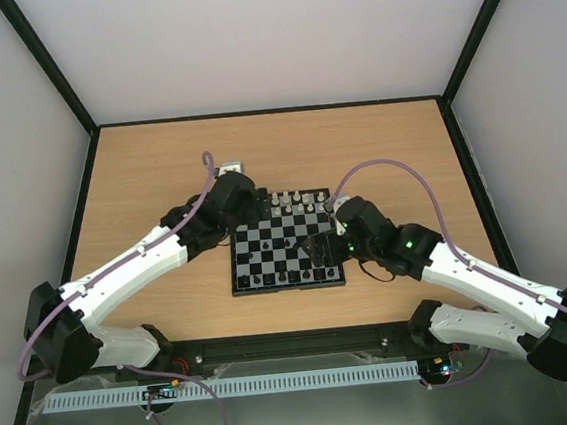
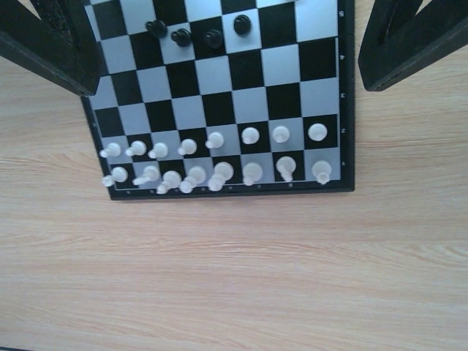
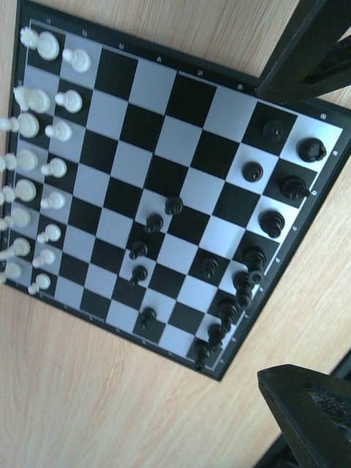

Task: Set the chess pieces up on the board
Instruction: Pick up the chess piece from the chessboard.

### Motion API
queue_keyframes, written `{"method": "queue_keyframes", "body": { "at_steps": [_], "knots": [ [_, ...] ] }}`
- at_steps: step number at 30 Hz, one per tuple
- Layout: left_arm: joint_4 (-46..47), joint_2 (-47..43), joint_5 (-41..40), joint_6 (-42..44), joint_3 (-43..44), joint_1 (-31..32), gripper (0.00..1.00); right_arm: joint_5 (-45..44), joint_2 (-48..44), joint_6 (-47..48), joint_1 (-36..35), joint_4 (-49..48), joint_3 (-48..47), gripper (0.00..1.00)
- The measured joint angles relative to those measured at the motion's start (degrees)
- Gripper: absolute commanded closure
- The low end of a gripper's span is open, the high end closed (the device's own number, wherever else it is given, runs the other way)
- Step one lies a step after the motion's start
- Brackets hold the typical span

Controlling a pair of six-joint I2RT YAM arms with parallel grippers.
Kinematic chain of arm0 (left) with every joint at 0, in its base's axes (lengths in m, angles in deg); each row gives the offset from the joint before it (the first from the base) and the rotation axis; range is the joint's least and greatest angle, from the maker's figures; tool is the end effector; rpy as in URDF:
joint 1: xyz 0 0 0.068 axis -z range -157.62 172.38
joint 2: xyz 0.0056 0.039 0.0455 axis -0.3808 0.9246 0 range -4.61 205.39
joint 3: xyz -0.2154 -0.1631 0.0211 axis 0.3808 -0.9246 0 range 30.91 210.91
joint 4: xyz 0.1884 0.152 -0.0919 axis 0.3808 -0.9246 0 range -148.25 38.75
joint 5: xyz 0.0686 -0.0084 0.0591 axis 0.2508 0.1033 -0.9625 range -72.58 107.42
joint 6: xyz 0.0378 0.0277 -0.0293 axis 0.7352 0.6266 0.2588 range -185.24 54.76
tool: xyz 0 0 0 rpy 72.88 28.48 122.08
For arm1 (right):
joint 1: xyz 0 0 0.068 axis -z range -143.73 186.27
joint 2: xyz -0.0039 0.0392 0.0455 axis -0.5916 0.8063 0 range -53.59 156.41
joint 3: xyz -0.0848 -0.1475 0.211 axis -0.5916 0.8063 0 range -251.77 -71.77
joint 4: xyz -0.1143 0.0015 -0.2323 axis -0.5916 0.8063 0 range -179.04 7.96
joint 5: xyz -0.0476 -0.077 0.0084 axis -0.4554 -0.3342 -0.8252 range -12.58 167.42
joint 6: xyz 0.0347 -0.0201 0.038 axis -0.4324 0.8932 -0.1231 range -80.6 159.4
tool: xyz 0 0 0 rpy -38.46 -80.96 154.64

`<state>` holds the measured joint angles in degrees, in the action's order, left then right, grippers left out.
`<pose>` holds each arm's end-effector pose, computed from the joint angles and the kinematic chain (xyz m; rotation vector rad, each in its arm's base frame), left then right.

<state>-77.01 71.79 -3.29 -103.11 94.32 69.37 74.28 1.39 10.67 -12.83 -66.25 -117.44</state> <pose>0.2097 -0.2053 0.3040 -0.0176 2.2280 -0.4191 0.1409 0.1596 0.2890 -0.3597 2.1923 0.7247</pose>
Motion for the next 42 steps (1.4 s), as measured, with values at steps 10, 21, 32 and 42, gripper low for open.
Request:
{"method": "queue_keyframes", "body": {
  "at_steps": [10,21,32,42],
  "knots": [
    [4.0,-1.2,8.7,4.0,-7.4,-10.6,0.00,-7.7,10.0,-2.0,0.0,2.5,-3.1,0.01],
    [8.1,-2.5,16.1,5.7,-11.9,-15.8,0.00,-7.8,26.3,0.0,0.0,2.8,-14.5,0.39],
    [9.2,-4.3,17.7,5.8,-14.1,-15.8,0.00,-5.3,40.7,2.1,0.0,4.1,-20.5,0.69],
    [10.0,-4.3,18.1,5.7,-15.4,-16.1,0.00,-3.1,42.6,3.0,0.0,5.2,-20.5,0.74]
  ]
}}
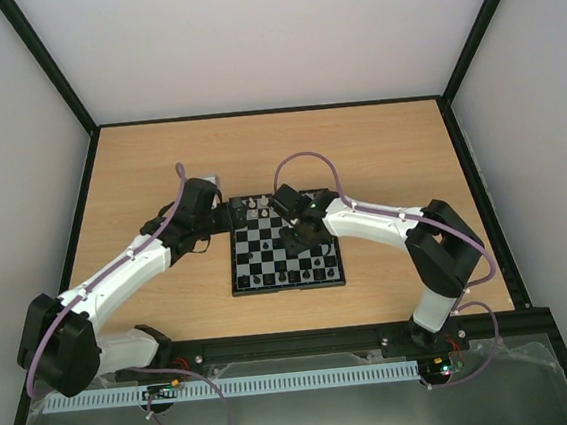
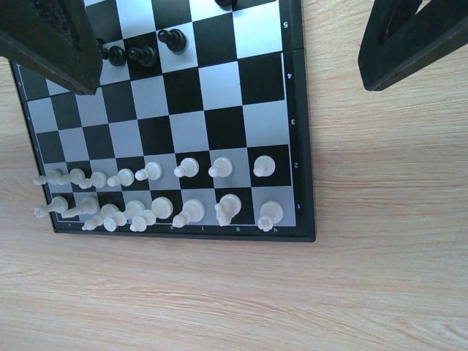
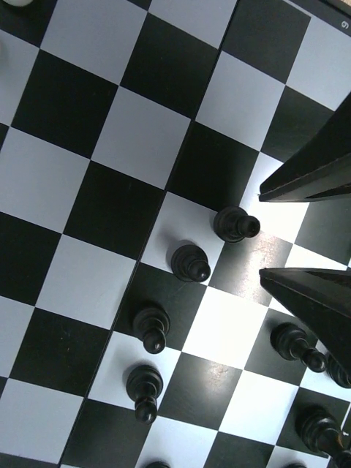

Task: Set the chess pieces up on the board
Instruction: Pick up the chess piece from the chessboard.

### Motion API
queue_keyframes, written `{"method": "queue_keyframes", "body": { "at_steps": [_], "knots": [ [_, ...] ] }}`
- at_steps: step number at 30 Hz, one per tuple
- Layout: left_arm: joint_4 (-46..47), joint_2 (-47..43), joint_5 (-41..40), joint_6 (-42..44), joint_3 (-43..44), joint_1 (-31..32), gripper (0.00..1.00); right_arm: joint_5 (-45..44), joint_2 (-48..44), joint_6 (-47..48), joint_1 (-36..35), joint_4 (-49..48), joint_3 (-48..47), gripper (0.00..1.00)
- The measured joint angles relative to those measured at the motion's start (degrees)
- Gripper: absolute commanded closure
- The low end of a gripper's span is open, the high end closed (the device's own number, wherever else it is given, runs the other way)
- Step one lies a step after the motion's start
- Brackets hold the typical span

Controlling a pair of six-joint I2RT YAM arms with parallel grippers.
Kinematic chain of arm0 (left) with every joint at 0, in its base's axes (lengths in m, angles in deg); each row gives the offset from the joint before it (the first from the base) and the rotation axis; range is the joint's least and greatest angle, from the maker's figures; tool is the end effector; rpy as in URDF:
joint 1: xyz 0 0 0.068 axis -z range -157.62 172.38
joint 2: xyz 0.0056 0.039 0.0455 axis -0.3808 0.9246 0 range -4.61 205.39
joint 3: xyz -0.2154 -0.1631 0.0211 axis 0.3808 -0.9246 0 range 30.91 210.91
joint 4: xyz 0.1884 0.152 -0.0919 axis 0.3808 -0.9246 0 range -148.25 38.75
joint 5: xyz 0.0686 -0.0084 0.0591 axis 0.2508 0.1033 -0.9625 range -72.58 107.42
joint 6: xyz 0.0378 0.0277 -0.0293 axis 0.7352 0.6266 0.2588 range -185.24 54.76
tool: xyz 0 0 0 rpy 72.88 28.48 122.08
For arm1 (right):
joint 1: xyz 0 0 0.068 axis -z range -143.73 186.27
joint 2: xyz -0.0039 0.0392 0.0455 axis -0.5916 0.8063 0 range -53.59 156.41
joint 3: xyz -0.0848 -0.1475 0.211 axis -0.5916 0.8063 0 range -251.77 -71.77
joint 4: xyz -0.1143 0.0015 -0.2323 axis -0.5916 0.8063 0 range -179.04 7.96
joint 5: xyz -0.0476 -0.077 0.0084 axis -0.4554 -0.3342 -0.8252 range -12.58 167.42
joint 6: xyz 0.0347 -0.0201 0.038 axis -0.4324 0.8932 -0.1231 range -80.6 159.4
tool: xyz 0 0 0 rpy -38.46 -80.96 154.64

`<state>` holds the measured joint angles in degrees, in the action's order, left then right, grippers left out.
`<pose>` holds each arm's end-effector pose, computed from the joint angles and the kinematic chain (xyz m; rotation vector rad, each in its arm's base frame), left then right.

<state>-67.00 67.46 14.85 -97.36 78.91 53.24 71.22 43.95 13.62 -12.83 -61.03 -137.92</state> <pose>0.2333 -0.1374 0.2475 -0.0500 2.3200 -0.5233 0.2317 0.2614 0.2026 -0.4942 2.5881 0.3251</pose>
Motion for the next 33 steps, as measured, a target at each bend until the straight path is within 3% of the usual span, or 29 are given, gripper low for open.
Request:
{"method": "queue_keyframes", "body": {
  "at_steps": [5,12,15,18,25,33],
  "knots": [
    [0.1,0.0,0.0,0.0,-0.4,-0.4,0.01,0.6,1.3,0.4,0.0,0.0,0.0,0.76],
    [0.3,0.0,0.1,0.0,-0.4,-0.8,0.01,0.6,2.7,1.4,0.0,0.0,0.2,0.86],
    [0.3,0.0,0.1,0.0,-0.4,-0.8,0.00,0.5,2.8,1.5,0.0,-0.1,0.2,0.81],
    [0.3,0.0,0.1,0.0,-0.4,-0.8,0.01,0.1,2.8,1.6,0.0,-0.1,0.2,0.68],
    [0.3,0.0,0.1,0.0,-0.4,-0.9,0.01,-0.9,3.6,2.3,0.0,-0.2,0.2,0.75],
    [0.3,0.0,0.2,0.0,-0.4,-0.9,0.00,-1.4,4.0,2.5,0.0,-1.2,0.2,0.74]
  ]
}}
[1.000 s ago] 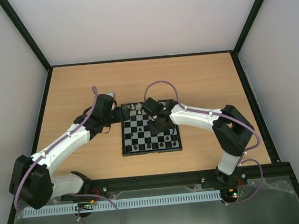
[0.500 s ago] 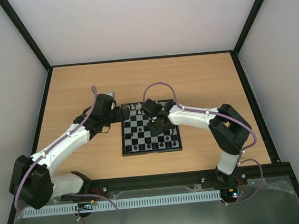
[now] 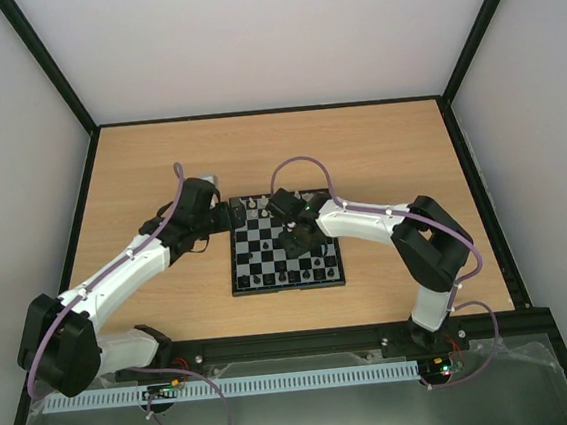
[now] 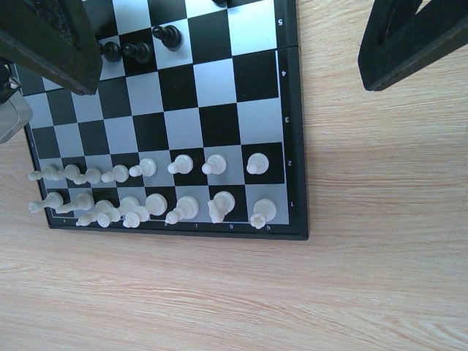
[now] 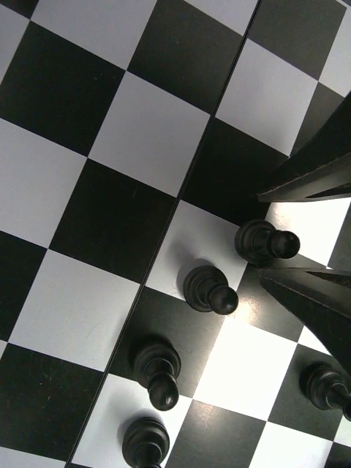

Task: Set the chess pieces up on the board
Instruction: Pick up the chess piece from the chessboard.

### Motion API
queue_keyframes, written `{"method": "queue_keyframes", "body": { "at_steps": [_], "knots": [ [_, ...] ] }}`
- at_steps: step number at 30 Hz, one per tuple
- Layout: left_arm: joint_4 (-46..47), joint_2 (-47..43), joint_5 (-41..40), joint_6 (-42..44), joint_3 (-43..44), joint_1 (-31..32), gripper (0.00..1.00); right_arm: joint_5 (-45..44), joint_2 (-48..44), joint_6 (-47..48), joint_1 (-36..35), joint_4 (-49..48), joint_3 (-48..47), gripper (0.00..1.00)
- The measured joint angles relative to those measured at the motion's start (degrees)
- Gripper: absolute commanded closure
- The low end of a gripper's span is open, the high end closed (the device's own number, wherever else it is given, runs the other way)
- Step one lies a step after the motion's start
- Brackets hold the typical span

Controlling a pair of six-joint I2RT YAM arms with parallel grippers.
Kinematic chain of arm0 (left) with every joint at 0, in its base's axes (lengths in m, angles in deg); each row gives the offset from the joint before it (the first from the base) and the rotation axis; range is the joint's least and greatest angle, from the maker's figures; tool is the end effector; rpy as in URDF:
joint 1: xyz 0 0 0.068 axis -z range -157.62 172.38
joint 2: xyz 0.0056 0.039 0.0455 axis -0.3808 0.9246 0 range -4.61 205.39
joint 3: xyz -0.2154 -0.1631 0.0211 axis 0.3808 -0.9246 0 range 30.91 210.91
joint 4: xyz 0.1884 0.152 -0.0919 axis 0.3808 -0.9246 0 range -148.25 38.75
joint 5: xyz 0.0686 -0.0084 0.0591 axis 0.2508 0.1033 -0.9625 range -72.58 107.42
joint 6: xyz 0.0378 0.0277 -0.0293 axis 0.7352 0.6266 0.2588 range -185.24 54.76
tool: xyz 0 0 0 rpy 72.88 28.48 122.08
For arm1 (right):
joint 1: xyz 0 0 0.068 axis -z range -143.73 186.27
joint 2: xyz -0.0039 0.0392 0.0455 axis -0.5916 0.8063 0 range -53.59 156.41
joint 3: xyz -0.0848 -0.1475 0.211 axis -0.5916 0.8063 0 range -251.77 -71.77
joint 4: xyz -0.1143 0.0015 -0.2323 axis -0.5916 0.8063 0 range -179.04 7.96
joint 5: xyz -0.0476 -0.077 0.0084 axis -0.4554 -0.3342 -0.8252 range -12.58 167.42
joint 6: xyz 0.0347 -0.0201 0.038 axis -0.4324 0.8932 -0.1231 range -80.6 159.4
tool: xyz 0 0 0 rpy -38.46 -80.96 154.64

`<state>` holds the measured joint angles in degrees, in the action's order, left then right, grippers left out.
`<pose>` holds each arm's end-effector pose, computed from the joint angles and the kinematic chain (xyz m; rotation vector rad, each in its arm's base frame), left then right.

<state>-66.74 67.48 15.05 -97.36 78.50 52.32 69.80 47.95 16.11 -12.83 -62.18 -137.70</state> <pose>0.2350 -0.1335 0.2454 -0.0667 2.3217 -0.5174 0.2367 0.2658 0.1794 -0.5531 2.6089 0.2427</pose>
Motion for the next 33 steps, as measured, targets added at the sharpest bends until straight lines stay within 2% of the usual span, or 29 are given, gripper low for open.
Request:
{"method": "queue_keyframes", "body": {
  "at_steps": [3,9,16,24,33],
  "knots": [
    [0.0,0.0,0.0,0.0,0.0,0.0,0.00,-0.2,0.2,0.0,0.0,-0.2,0.0,0.79],
    [0.0,0.0,0.0,0.0,0.0,0.0,0.01,-0.5,0.2,0.3,0.0,-0.3,0.0,0.80],
    [0.0,0.0,0.0,0.0,0.0,0.0,0.00,-0.7,0.2,0.6,0.0,-1.2,0.0,0.96],
    [0.0,0.0,0.3,0.0,0.0,0.0,0.00,-0.6,-0.3,0.6,0.0,-1.1,0.1,0.99],
    [0.0,0.0,0.7,0.0,0.0,0.0,0.01,0.5,-6.4,0.2,0.0,1.3,3.4,0.99]
  ]
}}
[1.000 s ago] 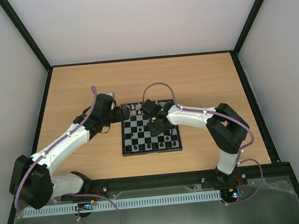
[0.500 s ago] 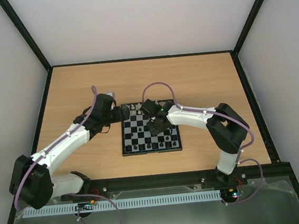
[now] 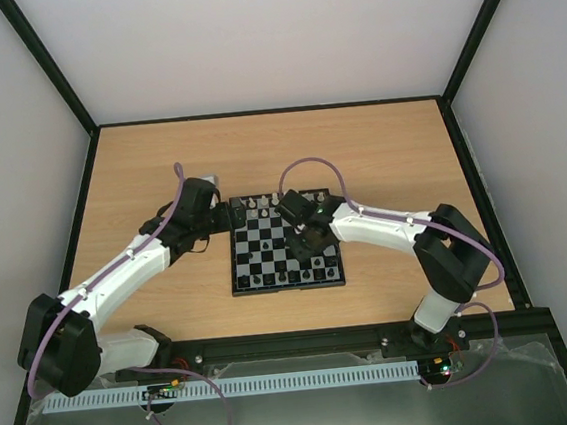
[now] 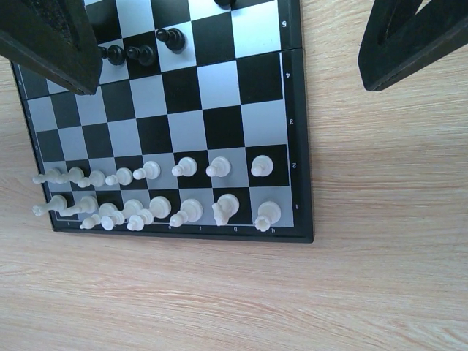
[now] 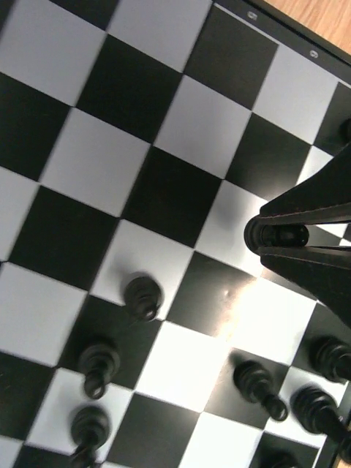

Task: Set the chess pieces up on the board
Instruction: Pick up the chess piece from the chessboard, then place the chess piece on the chessboard.

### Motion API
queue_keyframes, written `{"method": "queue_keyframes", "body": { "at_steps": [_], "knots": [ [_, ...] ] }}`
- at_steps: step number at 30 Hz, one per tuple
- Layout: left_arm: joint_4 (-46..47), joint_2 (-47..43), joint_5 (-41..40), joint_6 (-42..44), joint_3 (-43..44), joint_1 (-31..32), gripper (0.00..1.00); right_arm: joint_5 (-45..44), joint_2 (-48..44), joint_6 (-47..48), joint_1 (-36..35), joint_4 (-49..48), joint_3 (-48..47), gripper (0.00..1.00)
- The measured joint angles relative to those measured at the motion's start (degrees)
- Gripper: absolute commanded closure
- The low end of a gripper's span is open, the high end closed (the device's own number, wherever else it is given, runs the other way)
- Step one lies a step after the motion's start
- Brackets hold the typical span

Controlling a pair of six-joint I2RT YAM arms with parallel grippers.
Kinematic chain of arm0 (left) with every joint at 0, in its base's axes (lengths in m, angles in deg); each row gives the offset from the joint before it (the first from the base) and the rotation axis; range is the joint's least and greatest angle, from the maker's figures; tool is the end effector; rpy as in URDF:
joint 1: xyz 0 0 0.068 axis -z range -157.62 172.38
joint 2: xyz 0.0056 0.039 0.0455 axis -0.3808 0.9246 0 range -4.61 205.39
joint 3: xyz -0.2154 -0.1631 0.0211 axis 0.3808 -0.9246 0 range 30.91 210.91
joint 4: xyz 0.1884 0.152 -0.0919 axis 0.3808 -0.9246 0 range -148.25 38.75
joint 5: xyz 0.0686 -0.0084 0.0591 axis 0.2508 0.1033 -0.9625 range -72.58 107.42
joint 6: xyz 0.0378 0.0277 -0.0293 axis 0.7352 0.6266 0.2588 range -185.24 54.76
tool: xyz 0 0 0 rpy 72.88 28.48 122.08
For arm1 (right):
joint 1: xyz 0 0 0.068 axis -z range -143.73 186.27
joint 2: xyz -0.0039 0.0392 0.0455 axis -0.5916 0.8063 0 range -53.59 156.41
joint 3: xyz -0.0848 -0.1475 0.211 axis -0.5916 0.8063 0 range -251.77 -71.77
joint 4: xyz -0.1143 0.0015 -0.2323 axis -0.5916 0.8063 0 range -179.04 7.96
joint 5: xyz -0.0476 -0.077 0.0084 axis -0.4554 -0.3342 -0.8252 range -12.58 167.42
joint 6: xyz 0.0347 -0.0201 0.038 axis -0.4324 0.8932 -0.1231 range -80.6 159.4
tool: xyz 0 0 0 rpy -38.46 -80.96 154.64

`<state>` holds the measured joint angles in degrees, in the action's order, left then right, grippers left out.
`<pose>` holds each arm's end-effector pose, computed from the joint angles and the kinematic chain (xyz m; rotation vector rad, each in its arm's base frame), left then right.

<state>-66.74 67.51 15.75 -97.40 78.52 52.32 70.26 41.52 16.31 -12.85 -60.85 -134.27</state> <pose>0.2349 -0.1340 0.2454 -0.0610 2.3254 -0.5305 0.2222 0.2496 0.1975 -0.5536 2.5865 0.2725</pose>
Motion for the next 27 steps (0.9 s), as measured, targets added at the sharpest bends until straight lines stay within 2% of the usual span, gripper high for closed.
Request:
{"method": "queue_keyframes", "body": {
  "at_steps": [7,27],
  "knots": [
    [0.5,1.0,0.2,0.0,0.0,0.0,0.00,1.6,-0.4,-0.3,-0.2,0.9,3.0,0.99],
    [1.0,1.2,0.2,-0.2,-0.1,0.0,0.01,2.8,0.4,-0.3,-2.6,1.1,3.0,0.97]
  ]
}}
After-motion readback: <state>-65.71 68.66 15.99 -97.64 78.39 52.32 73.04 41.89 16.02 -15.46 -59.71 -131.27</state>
